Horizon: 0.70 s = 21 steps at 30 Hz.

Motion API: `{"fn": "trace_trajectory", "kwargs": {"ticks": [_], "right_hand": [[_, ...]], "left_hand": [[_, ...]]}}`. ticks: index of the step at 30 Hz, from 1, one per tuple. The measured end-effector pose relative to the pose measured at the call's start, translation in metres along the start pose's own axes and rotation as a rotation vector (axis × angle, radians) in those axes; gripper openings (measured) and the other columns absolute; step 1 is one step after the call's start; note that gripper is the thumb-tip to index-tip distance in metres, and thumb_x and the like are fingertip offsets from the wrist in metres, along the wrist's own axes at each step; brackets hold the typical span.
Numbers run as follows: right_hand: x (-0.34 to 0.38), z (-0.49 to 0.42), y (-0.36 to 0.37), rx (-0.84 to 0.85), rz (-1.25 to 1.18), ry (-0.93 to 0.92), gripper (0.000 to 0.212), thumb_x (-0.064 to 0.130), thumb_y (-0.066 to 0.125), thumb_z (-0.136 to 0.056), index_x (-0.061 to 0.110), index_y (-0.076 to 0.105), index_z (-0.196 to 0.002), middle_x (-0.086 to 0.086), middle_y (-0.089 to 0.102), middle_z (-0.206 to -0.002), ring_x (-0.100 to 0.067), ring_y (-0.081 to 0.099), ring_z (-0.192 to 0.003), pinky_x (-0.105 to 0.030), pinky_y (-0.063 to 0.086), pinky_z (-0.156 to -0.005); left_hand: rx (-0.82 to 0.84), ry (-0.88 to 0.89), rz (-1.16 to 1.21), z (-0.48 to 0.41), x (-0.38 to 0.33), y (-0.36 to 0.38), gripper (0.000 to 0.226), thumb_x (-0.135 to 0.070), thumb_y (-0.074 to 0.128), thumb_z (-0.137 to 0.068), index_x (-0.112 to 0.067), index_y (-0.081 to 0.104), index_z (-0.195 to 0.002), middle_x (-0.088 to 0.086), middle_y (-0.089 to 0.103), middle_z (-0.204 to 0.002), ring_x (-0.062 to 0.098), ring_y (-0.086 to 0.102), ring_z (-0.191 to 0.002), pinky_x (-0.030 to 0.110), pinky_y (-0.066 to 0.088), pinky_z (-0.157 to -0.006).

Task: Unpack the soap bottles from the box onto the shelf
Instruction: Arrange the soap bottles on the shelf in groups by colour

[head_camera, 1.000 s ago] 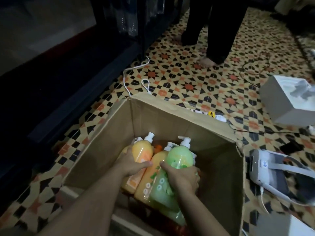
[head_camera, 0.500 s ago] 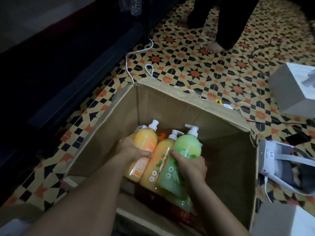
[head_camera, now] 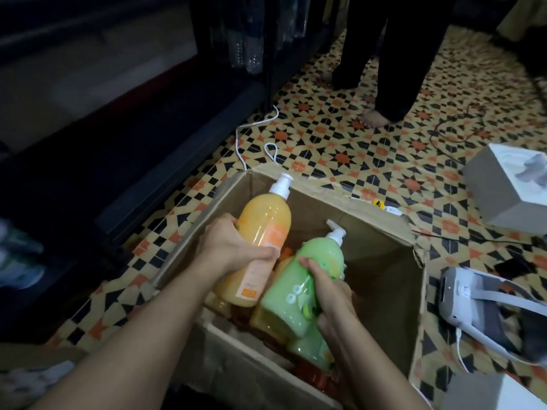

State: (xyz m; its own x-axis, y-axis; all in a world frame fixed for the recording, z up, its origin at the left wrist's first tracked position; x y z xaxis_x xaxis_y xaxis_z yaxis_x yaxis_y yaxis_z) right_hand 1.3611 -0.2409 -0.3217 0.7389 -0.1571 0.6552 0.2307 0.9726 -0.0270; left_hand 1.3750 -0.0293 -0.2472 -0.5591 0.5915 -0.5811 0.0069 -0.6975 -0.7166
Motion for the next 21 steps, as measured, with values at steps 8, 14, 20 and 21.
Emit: {"fn": "trace_trajectory", "kwargs": {"ticks": [8,14,20,21], "right_hand": [[0.060,0.119,0.049,0.598,-0.229,-0.239,0.059,0.026,0.080,-0.072,0.009,0.060,-0.125,-0.020,0.072,-0.110,-0.038,0.070,-0.102,-0.059,0.052,-0.094],[0.090,0.270,0.123,1.028,-0.125,-0.541,0.080,0.033,0.090,-0.053,0.012,0.060,-0.124,-0.017,0.071,-0.113,-0.038,0.069,-0.104,-0.058,0.053,-0.091],[0.042,0.425,0.201,1.461,-0.023,-0.636,0.080,0.030,0.091,-0.051,0.011,0.061,-0.123,-0.017,0.072,-0.110,-0.037,0.070,-0.099,-0.046,0.059,-0.076],[0.032,0.440,0.209,1.507,-0.006,-0.645,0.083,0.032,0.093,-0.049,0.011,0.061,-0.123,-0.018,0.072,-0.111,-0.038,0.070,-0.100,-0.049,0.059,-0.078]], "left_hand": [[-0.353,0.143,0.222,0.123,-0.007,-0.145,0.094,-0.061,0.091,-0.036,-0.030,0.052,-0.115,-0.009,0.060,-0.113,0.014,0.061,-0.101,0.042,0.054,-0.085],[-0.715,0.208,0.263,0.257,0.032,-0.254,0.087,-0.070,0.084,-0.024,-0.038,0.055,-0.099,-0.019,0.063,-0.103,0.000,0.060,-0.094,0.024,0.047,-0.071],[-1.137,0.165,0.324,0.400,0.107,-0.340,0.087,-0.070,0.085,-0.024,-0.041,0.057,-0.101,-0.022,0.067,-0.099,-0.006,0.063,-0.090,0.024,0.053,-0.074],[-1.178,0.169,0.345,0.414,0.118,-0.347,0.090,-0.069,0.085,-0.023,-0.040,0.058,-0.103,-0.019,0.068,-0.101,-0.004,0.064,-0.092,0.029,0.056,-0.078]]}}
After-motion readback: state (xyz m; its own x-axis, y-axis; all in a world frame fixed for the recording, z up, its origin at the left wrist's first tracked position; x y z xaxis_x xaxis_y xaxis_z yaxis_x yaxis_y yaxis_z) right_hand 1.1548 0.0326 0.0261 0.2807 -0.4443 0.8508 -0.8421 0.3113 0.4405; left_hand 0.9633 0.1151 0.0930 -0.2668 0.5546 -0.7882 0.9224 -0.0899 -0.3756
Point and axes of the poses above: each hand's wrist, its own z-axis away from the middle knuckle, its own y-axis out of the palm, x = y × z, the point moved 5 cm from there along -z, towards the middle knuckle
